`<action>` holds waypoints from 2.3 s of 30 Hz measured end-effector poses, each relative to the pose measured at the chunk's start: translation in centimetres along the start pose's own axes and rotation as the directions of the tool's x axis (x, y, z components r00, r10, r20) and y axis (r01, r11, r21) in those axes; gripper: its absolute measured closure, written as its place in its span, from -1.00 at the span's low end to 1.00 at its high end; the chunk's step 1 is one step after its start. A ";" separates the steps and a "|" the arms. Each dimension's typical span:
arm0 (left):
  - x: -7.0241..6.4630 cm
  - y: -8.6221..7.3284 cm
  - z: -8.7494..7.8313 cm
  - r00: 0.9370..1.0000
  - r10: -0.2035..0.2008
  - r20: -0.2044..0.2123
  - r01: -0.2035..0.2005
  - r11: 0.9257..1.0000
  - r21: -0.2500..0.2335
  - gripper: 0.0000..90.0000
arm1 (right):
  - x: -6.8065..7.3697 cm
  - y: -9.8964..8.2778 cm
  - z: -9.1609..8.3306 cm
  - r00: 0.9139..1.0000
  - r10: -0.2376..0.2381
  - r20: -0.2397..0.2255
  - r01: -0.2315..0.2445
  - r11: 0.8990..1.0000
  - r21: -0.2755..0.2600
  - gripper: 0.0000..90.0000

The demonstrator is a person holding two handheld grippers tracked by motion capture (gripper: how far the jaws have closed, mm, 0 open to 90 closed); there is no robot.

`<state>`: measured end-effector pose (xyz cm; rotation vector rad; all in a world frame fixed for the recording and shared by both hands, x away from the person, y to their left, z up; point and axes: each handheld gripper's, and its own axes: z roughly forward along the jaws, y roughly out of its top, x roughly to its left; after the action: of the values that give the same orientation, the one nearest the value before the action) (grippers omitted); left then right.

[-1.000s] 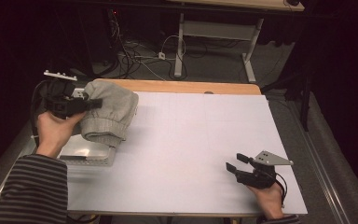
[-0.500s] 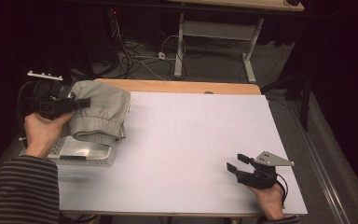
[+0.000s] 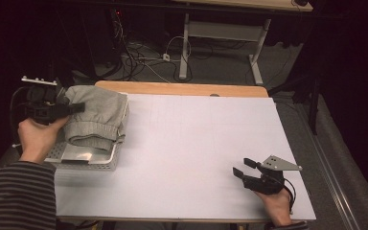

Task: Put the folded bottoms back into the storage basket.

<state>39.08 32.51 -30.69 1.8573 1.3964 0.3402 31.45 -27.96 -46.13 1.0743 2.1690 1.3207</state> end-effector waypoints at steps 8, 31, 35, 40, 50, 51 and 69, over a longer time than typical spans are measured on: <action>0.3 -0.3 1.0 1.000 -0.003 -0.006 0.003 1.000 0.011 0.56 | 0.0 0.0 0.0 1.000 -0.002 -0.003 0.002 1.000 0.000 -0.12; 2.2 -1.2 3.5 0.997 -0.032 -0.077 0.036 0.998 0.042 0.55 | 0.0 0.0 0.1 1.000 -0.002 -0.007 0.002 1.000 0.003 -0.12; 2.6 -1.4 3.9 0.995 -0.044 -0.093 0.048 0.998 0.049 0.55 | 0.0 0.0 0.1 1.000 -0.004 -0.006 0.004 1.000 0.003 -0.12; 3.2 -1.8 4.4 0.993 -0.065 -0.101 0.070 0.996 0.054 0.55 | 0.0 0.0 0.1 1.000 -0.003 -0.007 0.003 1.000 0.004 -0.12; 3.9 -1.9 5.5 0.989 -0.085 -0.122 0.095 0.993 0.076 0.55 | 0.0 0.0 0.1 1.000 -0.003 -0.008 0.003 1.000 0.006 -0.12; 4.0 -1.9 5.6 0.988 -0.088 -0.125 0.098 0.992 0.078 0.55 | 0.0 0.0 0.1 1.000 -0.004 -0.008 0.004 1.000 0.006 -0.12; 5.5 -3.2 9.1 0.975 -0.160 -0.153 0.181 0.975 0.132 0.54 | 0.1 0.0 0.2 1.000 -0.011 -0.017 0.011 1.000 0.009 -0.12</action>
<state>44.44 34.00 -40.29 1.8414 1.7059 0.2935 31.51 -27.80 -46.24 1.0571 2.1919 1.3209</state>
